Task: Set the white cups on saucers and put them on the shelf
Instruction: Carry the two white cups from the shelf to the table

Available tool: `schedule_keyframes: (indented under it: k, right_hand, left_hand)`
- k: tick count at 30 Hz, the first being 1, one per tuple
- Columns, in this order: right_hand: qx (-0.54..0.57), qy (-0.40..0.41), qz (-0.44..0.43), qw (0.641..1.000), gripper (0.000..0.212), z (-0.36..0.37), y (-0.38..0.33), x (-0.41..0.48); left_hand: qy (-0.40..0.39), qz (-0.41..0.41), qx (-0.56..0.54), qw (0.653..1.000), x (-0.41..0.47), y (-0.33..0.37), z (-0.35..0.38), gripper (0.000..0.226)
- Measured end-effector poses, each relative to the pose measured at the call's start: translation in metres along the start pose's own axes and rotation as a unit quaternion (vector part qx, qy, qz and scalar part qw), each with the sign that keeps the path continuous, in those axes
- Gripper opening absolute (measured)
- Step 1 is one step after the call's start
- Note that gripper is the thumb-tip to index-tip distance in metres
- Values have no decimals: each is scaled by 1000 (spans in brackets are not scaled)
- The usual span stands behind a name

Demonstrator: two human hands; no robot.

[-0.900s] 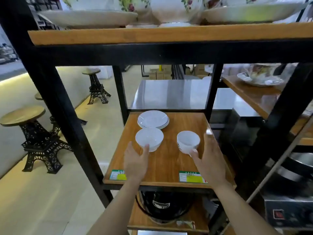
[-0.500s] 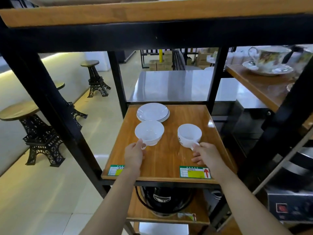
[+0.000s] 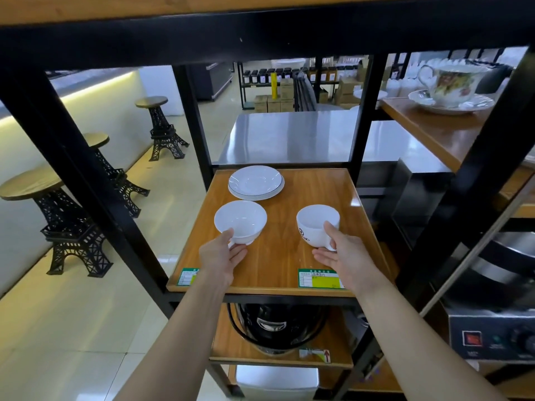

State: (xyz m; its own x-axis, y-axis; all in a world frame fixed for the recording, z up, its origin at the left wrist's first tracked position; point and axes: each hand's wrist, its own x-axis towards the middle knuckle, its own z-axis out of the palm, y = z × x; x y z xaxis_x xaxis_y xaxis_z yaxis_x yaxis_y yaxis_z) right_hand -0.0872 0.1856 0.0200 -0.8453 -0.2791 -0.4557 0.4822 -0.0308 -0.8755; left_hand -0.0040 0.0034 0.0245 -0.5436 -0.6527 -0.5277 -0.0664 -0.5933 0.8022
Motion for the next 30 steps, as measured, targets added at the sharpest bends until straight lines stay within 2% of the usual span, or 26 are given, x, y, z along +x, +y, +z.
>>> schedule_keyframes:
  k: [3, 8, 10, 12, 17, 20, 22, 26, 30]
  right_hand:
    - [14, -19, -39, 999, 61, -3, 10, -9]
    - [41, 44, -53, 997, 54, 0, 13, -42]
    - [49, 64, -70, 994, 42, -3, 15, -62]
    - [64, 80, -91, 991, 33, -9, 21, -83]
    - [73, 150, -103, 981, 40, -37, 52, -142]
    - [109, 185, -100, 971, 25, -60, 74, -180]
    - [119, 227, -94, 962, 24, -79, 90, -208]
    - [120, 314, -87, 938, 30, -130, 122, -267]
    - [143, 401, -102, 899, 30, -192, 150, -333]
  left_hand:
    - [3, 20, 10, 1000, -11, -1, -12, 58]
    - [-1, 81, 56, 995, -45, 3, -29, 57]
    - [-19, 94, 67, 993, -59, 7, -36, 55]
    - [-51, 109, 88, 989, -74, 9, -44, 56]
    - [-128, 123, 158, 971, -117, 2, -66, 47]
    - [-186, 103, 195, 958, -138, -12, -70, 43]
    - [-231, 85, 226, 942, -154, -27, -64, 40]
    - [-301, 65, 271, 912, -202, -66, -33, 54]
    - [-394, 40, 304, 867, -265, -119, 2, 51]
